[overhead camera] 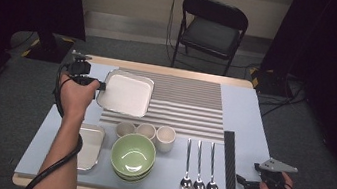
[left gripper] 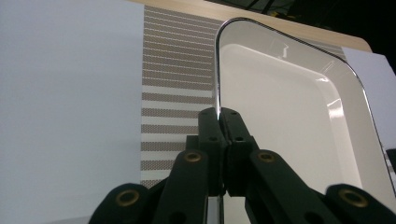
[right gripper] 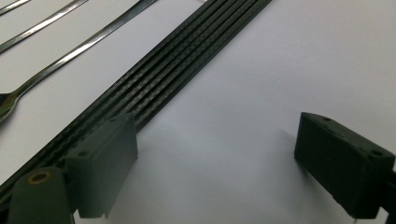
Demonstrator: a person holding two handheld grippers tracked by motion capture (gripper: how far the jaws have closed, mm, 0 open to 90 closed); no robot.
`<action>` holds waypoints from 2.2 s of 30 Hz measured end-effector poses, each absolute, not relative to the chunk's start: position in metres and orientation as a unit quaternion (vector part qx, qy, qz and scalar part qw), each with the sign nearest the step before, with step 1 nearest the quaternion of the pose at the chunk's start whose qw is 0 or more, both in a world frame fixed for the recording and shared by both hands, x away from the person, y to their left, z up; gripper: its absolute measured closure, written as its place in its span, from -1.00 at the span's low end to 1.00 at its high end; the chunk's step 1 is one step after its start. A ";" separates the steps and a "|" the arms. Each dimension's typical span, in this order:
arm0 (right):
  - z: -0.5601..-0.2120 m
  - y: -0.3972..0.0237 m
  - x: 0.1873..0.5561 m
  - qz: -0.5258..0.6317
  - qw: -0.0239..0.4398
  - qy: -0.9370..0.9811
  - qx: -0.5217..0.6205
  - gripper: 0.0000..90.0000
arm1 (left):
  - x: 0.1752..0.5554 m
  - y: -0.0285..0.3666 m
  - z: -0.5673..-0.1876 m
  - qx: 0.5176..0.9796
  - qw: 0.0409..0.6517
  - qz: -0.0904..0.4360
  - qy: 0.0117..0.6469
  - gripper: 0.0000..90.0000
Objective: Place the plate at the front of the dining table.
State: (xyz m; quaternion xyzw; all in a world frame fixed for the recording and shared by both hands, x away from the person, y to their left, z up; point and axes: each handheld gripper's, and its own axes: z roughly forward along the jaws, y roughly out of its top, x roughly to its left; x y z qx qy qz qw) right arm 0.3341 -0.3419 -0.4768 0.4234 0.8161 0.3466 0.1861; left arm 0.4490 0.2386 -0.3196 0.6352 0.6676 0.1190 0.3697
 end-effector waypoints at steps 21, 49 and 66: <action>-0.477 -0.342 0.334 0.347 0.186 0.816 0.423 -0.73 | 0.458 0.224 -0.320 0.612 0.379 0.131 0.681 0.97; -0.477 -0.342 0.334 0.347 0.186 0.816 0.423 -0.73 | 0.472 0.207 -0.335 0.598 0.375 0.131 0.696 0.97; -0.477 -0.342 0.334 0.347 0.186 0.816 0.424 -0.73 | 0.483 0.187 -0.341 0.606 0.371 0.117 0.694 0.97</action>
